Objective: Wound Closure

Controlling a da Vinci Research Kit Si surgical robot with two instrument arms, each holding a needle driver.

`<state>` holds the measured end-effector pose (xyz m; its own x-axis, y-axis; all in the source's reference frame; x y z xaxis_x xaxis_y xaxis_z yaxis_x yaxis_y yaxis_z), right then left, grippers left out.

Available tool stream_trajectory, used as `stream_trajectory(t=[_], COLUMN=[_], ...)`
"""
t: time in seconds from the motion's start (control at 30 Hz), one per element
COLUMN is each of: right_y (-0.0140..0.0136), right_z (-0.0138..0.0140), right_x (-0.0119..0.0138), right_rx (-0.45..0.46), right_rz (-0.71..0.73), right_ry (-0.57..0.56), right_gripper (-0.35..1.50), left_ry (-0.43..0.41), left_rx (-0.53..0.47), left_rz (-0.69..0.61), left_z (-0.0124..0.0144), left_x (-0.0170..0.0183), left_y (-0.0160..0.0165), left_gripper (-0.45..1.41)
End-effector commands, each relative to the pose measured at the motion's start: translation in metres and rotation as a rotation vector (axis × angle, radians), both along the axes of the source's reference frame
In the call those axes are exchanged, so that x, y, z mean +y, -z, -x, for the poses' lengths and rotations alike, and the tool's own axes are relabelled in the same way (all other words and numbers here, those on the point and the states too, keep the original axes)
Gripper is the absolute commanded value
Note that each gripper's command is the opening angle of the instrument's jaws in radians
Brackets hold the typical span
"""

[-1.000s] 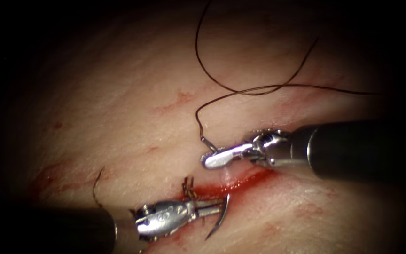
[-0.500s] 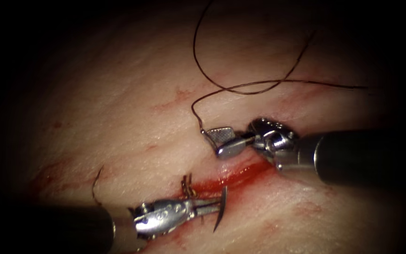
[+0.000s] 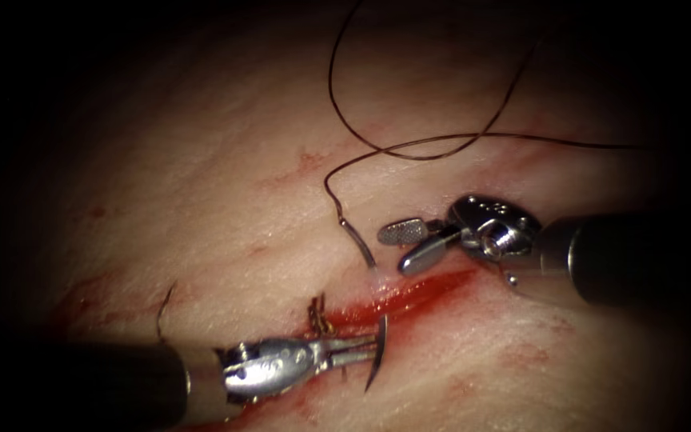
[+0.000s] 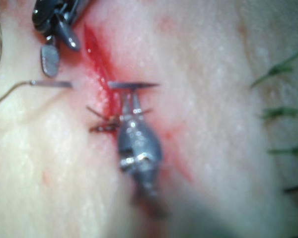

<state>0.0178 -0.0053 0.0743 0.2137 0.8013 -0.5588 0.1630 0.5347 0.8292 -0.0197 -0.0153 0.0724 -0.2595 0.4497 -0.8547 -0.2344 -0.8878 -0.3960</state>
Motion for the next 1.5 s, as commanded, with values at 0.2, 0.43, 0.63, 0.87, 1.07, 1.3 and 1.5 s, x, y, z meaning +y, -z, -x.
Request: stream_trajectory(t=[0.2,0.43,0.63,0.87,1.07,1.3,1.5], right_y=[-0.0009,-0.0013,-0.0015,-0.0017,-0.0024,-0.0032,-0.0031], right_z=[0.0054,0.0088,0.0082,0.0073,0.0064,0.0056,0.0051], right_x=[0.0021,0.0009,0.0007,0.0005,-0.0005,-0.0019,-0.0022], right_rx=[-0.053,-0.053,-0.024,0.006,0.019,0.026,0.033], right_rz=[0.110,0.114,0.120,0.128,0.134,0.146,0.145], right_ry=[-0.095,-0.129,-0.142,-0.139,-0.141,-0.140,-0.145], right_gripper=[1.18,1.16,1.16,1.14,1.14,1.13,1.13], left_ry=[-0.017,0.006,-0.004,0.001,0.014,0.023,0.025], left_rx=[-0.050,-0.082,-0.093,-0.106,-0.120,-0.120,-0.116], left_rz=[0.189,0.259,0.287,0.332,0.365,0.378,0.383], left_z=[-0.0001,0.0003,0.0015,0.0023,0.0025,0.0031,0.0038], left_x=[-0.0019,-0.0017,-0.0020,-0.0021,-0.0016,-0.0011,-0.0007], left_y=[0.0003,0.0005,0.0008,0.0020,0.0029,0.0028,0.0018], left_gripper=[0.16,0.31,0.47,0.67,0.73,0.70,0.65])
